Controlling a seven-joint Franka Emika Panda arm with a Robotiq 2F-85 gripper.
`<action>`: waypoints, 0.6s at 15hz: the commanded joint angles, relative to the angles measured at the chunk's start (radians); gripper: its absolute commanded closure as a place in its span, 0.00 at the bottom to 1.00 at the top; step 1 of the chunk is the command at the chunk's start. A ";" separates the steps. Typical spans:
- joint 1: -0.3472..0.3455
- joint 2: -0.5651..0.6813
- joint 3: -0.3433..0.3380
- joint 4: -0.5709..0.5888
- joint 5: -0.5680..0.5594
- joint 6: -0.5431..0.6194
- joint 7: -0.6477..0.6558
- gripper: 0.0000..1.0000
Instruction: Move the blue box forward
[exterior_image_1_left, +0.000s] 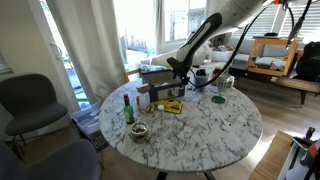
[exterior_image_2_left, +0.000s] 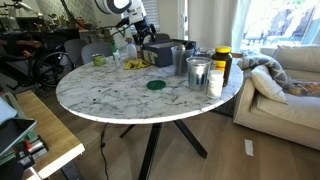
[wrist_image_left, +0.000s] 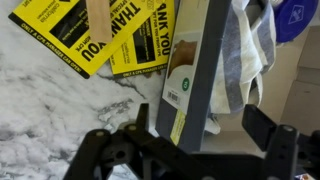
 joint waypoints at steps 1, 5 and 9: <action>0.031 0.051 -0.043 0.057 0.067 -0.052 -0.026 0.31; 0.045 0.076 -0.072 0.082 0.085 -0.097 -0.010 0.64; 0.067 0.048 -0.110 0.081 0.059 -0.173 0.003 0.95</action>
